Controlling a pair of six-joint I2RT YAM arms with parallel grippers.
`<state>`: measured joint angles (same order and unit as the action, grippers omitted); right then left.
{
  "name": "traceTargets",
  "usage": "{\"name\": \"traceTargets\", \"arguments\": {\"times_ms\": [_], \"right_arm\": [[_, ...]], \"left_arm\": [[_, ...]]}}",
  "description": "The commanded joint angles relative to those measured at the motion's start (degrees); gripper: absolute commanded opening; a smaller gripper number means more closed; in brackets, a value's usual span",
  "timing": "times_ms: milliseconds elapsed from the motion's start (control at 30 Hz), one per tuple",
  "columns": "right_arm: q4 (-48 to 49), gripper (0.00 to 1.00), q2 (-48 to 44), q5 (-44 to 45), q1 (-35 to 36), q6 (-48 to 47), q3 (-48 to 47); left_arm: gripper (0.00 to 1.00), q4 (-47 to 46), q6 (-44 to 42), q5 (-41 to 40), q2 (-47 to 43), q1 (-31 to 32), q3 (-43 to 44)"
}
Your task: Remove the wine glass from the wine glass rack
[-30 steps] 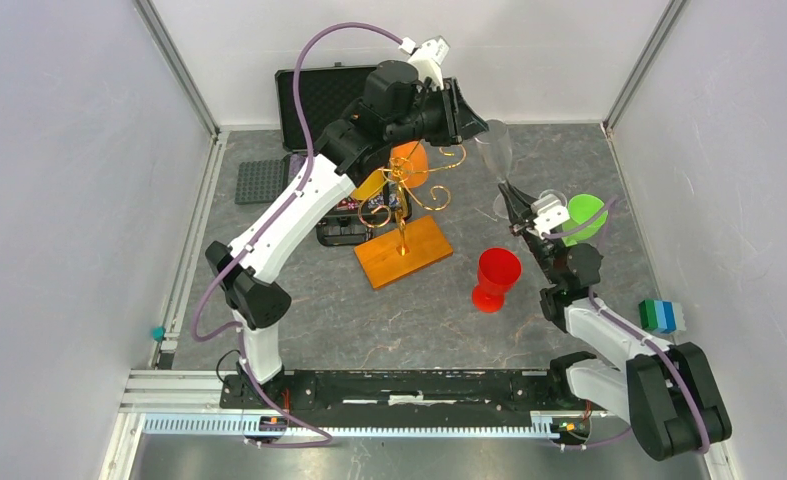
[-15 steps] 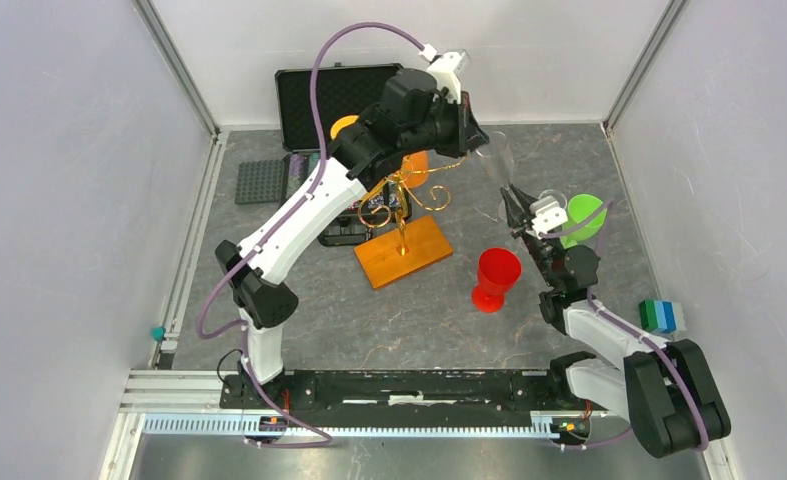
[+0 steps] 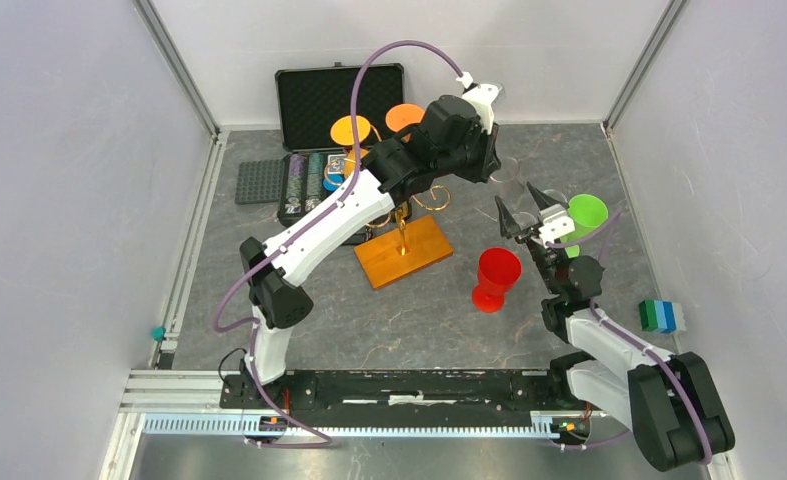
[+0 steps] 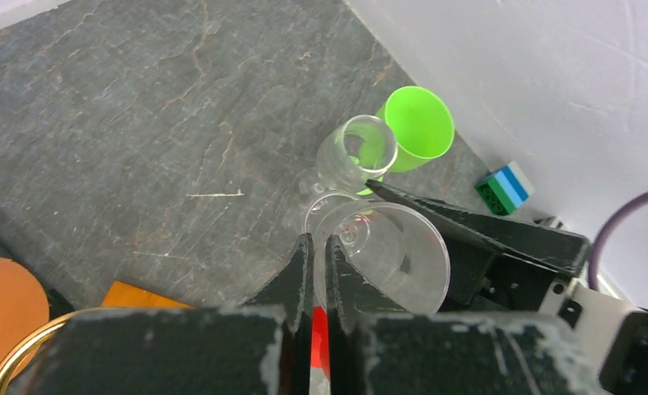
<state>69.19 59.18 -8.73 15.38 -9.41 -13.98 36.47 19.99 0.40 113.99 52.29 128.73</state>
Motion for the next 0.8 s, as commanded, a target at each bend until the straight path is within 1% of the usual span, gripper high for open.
{"name": "traceTargets", "arguments": {"times_ms": [0, 267, 367, 467, 600, 767], "right_arm": [[3.95, 0.71, -1.67, -0.98, 0.18, -0.94, 0.79], [1.35, 0.8, -5.02, -5.18, 0.18, -1.49, 0.2], [-1.05, 0.81, -8.38, -6.68, 0.18, -1.49, -0.42], [-4.05, 0.81, -13.18, -6.28, 0.14, -1.65, -0.65], [-11.22, 0.8, -22.06, -0.13, 0.18, -2.7, -0.38], [-15.65, 0.79, -32.78, 7.65, 0.2, -3.22, 1.23]], "left_arm": [[0.02, -0.61, -4.37, -5.88, 0.09, 0.79, 1.97], [0.02, 1.17, -7.04, -10.29, 1.33, 1.88, 3.38], [0.02, 1.5, -8.0, -10.87, 2.38, 2.22, 3.9], [0.02, 1.5, -9.01, -10.92, 3.47, 2.71, 3.89], [0.02, 1.5, -10.76, -10.89, 4.96, 3.28, 3.98], [0.02, 1.47, -14.31, -11.06, 7.33, 4.75, 4.9]]}}
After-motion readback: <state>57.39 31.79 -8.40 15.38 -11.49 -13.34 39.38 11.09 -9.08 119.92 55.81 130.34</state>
